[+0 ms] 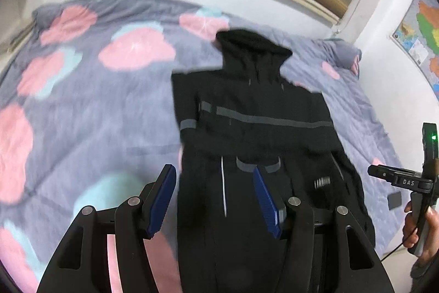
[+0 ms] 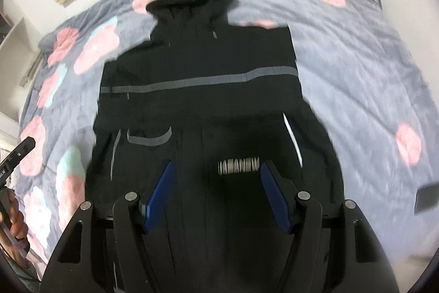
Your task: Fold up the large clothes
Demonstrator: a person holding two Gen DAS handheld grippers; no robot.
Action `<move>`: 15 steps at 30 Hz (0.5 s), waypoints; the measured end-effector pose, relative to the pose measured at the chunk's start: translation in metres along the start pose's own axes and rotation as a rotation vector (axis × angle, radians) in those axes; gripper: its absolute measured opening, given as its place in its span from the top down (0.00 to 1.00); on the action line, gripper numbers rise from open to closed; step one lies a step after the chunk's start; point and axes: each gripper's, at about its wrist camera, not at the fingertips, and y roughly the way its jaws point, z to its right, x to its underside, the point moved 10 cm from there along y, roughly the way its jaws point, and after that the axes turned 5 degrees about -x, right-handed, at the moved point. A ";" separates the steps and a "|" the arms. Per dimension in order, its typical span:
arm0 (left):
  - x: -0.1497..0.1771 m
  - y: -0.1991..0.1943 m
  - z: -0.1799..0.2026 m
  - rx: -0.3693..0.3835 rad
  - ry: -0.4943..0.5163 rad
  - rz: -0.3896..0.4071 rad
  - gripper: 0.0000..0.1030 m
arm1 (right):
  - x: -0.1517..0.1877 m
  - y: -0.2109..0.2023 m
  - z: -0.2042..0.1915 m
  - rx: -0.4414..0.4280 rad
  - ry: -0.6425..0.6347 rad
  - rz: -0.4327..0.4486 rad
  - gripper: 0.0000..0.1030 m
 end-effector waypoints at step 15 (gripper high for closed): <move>-0.220 0.205 0.018 -0.044 0.008 0.033 0.42 | -0.270 0.159 0.042 -0.023 0.029 0.147 0.34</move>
